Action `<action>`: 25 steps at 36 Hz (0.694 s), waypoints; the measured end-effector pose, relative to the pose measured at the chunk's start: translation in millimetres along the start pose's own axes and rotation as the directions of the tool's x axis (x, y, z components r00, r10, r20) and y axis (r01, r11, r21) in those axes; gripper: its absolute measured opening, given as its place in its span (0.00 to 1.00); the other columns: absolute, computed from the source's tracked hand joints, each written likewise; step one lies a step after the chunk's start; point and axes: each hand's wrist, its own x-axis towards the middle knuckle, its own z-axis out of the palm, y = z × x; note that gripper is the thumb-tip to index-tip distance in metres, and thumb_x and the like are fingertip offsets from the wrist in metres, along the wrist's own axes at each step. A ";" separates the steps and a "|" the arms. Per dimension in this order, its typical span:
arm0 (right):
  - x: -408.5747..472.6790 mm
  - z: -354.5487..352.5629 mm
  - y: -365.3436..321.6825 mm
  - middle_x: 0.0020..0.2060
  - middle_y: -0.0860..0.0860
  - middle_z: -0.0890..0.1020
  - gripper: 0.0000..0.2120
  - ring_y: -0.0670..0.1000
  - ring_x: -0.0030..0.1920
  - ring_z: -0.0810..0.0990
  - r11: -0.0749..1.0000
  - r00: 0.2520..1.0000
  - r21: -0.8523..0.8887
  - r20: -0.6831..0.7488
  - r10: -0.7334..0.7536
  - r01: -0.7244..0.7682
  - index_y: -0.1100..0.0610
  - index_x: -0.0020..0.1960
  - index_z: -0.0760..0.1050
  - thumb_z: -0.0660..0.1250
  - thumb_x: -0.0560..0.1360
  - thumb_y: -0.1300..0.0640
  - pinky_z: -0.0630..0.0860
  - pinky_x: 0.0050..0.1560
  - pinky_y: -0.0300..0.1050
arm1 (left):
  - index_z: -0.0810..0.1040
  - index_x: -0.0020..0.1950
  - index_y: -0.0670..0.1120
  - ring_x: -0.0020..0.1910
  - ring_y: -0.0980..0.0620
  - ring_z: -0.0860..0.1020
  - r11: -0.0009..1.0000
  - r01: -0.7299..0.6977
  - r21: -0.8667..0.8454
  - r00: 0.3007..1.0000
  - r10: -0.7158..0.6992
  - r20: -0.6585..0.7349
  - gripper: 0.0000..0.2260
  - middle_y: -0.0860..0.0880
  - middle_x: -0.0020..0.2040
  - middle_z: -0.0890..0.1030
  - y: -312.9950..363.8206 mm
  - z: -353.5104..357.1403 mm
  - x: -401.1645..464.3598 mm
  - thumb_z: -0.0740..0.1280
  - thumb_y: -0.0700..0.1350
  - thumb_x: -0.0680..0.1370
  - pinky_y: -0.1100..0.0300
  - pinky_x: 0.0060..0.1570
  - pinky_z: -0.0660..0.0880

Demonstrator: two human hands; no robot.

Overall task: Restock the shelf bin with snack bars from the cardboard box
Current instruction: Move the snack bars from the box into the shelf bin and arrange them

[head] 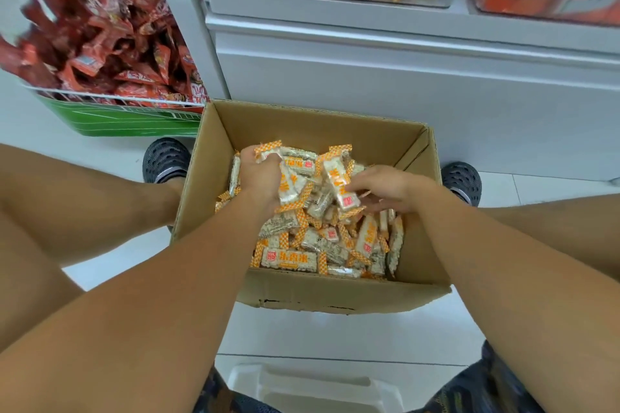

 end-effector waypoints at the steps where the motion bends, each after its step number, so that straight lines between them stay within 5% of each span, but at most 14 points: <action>1: -2.8 -5.2 -1.9 0.52 0.52 0.81 0.06 0.52 0.51 0.81 0.986 0.999 0.166 0.049 -0.018 0.010 0.58 0.52 0.78 0.71 0.77 0.57 0.82 0.49 0.47 | 0.65 0.71 0.51 0.37 0.48 0.68 0.999 0.042 -0.033 0.999 -0.041 0.009 0.18 0.44 0.50 0.75 0.5 -1.3 -0.9 0.61 0.43 0.82 0.56 0.32 0.65; 3: -6.7 -10.3 -8.6 0.60 0.53 0.79 0.13 0.55 0.59 0.79 0.938 0.988 0.339 0.107 -0.110 0.068 0.60 0.60 0.78 0.72 0.77 0.58 0.82 0.54 0.53 | 0.68 0.67 0.49 0.34 0.48 0.72 0.989 0.102 -0.107 0.993 -0.095 0.062 0.16 0.45 0.41 0.74 8.0 -3.0 -5.2 0.64 0.41 0.80 0.55 0.32 0.69; 6: -17.1 -3.7 -24.4 0.61 0.51 0.77 0.19 0.51 0.61 0.76 0.923 0.971 0.339 0.082 -0.224 0.185 0.57 0.69 0.75 0.68 0.79 0.58 0.81 0.56 0.61 | 0.71 0.57 0.48 0.35 0.47 0.78 0.976 0.124 -0.177 0.987 -0.103 0.125 0.12 0.43 0.44 0.77 20.2 -1.7 -10.8 0.68 0.39 0.78 0.58 0.31 0.78; 10: -39.5 -8.6 -51.0 0.56 0.53 0.81 0.14 0.52 0.47 0.83 0.928 0.943 0.221 0.077 -0.323 0.299 0.51 0.66 0.78 0.64 0.82 0.58 0.82 0.51 0.62 | 0.71 0.46 0.49 0.41 0.44 0.81 0.985 0.045 -0.167 0.995 -0.028 0.099 0.08 0.42 0.46 0.80 36.3 2.5 -12.7 0.69 0.39 0.76 0.57 0.33 0.80; 14: -63.0 -40.6 -64.6 0.51 0.53 0.82 0.16 0.51 0.38 0.83 0.924 0.933 0.153 0.021 -0.359 0.352 0.56 0.62 0.80 0.73 0.74 0.59 0.84 0.36 0.45 | 0.69 0.51 0.47 0.42 0.42 0.80 0.980 0.054 -0.191 0.983 -0.019 0.181 0.09 0.43 0.45 0.79 49.0 -4.4 -17.1 0.68 0.37 0.78 0.50 0.45 0.83; 17: -70.6 -57.2 -67.3 0.44 0.56 0.83 0.23 0.51 0.34 0.77 0.915 0.919 0.095 -0.088 -0.384 0.391 0.56 0.53 0.79 0.81 0.60 0.56 0.70 0.26 0.37 | 0.69 0.57 0.47 0.46 0.41 0.82 0.982 0.101 -0.162 0.967 -0.058 0.247 0.11 0.42 0.49 0.79 53.2 -10.9 -18.8 0.68 0.38 0.79 0.52 0.41 0.83; 21: -67.3 -48.3 -71.5 0.43 0.58 0.85 0.23 0.53 0.42 0.76 0.902 0.899 0.080 -0.164 -0.407 0.424 0.64 0.56 0.79 0.80 0.63 0.62 0.66 0.34 0.40 | 0.70 0.65 0.52 0.51 0.39 0.83 0.994 0.079 -0.078 0.935 -0.046 0.351 0.15 0.43 0.58 0.79 61.0 -7.3 -29.8 0.65 0.38 0.81 0.51 0.42 0.84; 25: -58.1 -17.1 -74.0 0.45 0.56 0.87 0.12 0.50 0.43 0.83 0.872 0.872 0.098 -0.162 -0.461 0.479 0.63 0.52 0.83 0.78 0.69 0.65 0.79 0.47 0.42 | 0.73 0.67 0.52 0.52 0.39 0.83 1.000 0.023 -0.001 0.890 -0.021 0.455 0.15 0.39 0.58 0.80 70.2 4.8 -43.7 0.61 0.38 0.82 0.46 0.48 0.83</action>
